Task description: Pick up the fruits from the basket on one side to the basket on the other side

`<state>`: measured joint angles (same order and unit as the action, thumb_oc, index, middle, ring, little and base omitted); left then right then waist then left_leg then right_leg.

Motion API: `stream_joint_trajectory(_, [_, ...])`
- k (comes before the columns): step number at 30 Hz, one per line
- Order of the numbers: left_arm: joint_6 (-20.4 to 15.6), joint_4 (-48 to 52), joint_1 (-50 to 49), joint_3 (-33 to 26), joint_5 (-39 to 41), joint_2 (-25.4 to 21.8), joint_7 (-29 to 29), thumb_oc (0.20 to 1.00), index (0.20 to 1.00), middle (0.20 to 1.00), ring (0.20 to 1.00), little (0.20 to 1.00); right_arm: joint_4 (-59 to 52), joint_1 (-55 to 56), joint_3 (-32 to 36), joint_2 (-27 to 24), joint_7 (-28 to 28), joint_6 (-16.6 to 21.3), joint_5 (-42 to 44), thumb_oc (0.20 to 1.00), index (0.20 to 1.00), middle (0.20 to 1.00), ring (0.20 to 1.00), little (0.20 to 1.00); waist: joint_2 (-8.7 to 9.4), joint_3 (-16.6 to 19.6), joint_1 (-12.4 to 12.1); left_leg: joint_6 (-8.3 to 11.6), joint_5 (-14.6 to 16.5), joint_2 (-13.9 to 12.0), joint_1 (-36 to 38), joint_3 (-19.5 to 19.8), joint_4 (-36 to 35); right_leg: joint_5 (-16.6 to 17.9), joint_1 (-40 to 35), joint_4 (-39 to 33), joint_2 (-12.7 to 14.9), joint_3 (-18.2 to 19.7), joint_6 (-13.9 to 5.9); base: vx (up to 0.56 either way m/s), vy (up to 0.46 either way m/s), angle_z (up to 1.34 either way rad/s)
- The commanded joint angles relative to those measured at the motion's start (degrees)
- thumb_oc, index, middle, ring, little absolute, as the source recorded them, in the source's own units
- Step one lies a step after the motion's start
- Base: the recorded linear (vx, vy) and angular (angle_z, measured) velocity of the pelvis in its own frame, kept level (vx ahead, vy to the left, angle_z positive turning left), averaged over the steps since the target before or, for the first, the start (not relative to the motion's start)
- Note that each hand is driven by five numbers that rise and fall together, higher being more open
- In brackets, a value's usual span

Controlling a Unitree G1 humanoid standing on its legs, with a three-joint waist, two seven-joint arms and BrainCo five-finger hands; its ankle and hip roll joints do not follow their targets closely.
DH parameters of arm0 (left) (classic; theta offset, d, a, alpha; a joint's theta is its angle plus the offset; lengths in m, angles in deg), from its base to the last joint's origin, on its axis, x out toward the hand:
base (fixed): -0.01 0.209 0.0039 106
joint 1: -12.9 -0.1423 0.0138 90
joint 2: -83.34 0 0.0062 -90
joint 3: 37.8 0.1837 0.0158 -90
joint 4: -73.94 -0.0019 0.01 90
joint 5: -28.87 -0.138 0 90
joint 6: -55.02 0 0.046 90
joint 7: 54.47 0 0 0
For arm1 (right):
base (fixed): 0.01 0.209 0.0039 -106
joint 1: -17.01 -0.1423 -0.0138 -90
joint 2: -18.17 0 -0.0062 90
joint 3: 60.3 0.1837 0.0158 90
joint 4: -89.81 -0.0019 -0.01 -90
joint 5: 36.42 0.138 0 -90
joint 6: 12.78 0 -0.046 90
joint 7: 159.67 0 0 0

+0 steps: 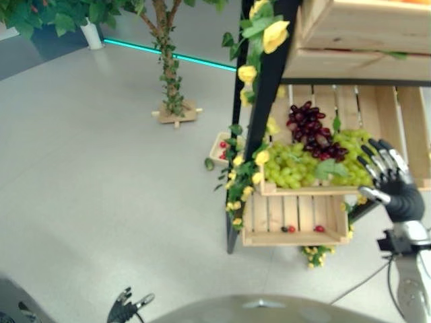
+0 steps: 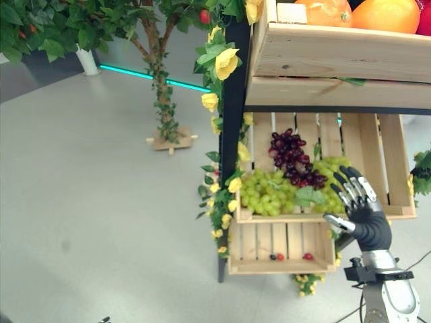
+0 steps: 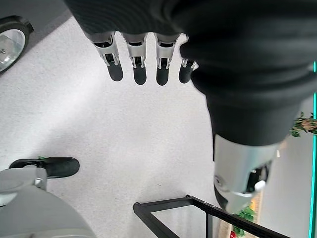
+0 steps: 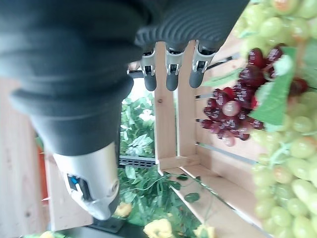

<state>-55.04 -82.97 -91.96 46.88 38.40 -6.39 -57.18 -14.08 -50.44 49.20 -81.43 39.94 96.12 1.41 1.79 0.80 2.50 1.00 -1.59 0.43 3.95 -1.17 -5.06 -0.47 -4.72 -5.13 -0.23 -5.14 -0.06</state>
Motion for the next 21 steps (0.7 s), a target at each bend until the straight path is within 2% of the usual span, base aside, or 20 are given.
stream_joint_trajectory(1, [-0.71, -3.59, 3.64, -1.02, -1.06, -1.27, 0.4, 1.0, 1.0, 1.0, 1.0, 1.0, -4.25, 0.62, 4.58, -1.33, 0.1, 2.09, 3.24, 1.0, 1.0, 1.0, 1.0, 1.0, 1.57, -0.11, -0.12, -0.84, 4.26, 1.85, -0.04, -1.38, 0.74, -1.1, 2.6, 3.34, 0.68, -1.28, -4.56, 0.0, 0.0, 0.0])
stream_joint_trajectory(9, [-0.57, -2.29, 3.72, 0.08, 0.5, -0.99, 0.19, 1.0, 1.0, 1.0, 1.0, 1.0, 6.77, -2.03, 9.55, -0.72, -7.21, 5.25, 0.1, 1.0, 1.0, 1.0, 1.0, 1.0, 1.52, -0.23, 0.25, -0.93, 4.39, 1.81, -0.01, -1.45, 0.56, -1.08, 2.77, 3.38, 0.73, -1.27, -4.61, 0.0, 0.0, 0.0])
stream_joint_trajectory(21, [-0.21, -2.53, 3.85, 1.13, 1.12, -0.91, 0.3, 1.0, 1.0, 1.0, 1.0, 1.0, 23.98, -3.54, 13.91, -0.94, -15.91, 7.72, -4.05, 1.0, 1.0, 1.0, 1.0, 1.0, 1.22, 0.11, 0.64, -1.17, 4.87, 1.88, 0.32, -1.52, 0.38, -1.24, 2.47, 3.08, 0.68, -0.83, -4.66, 0.0, 0.001, 0.0])
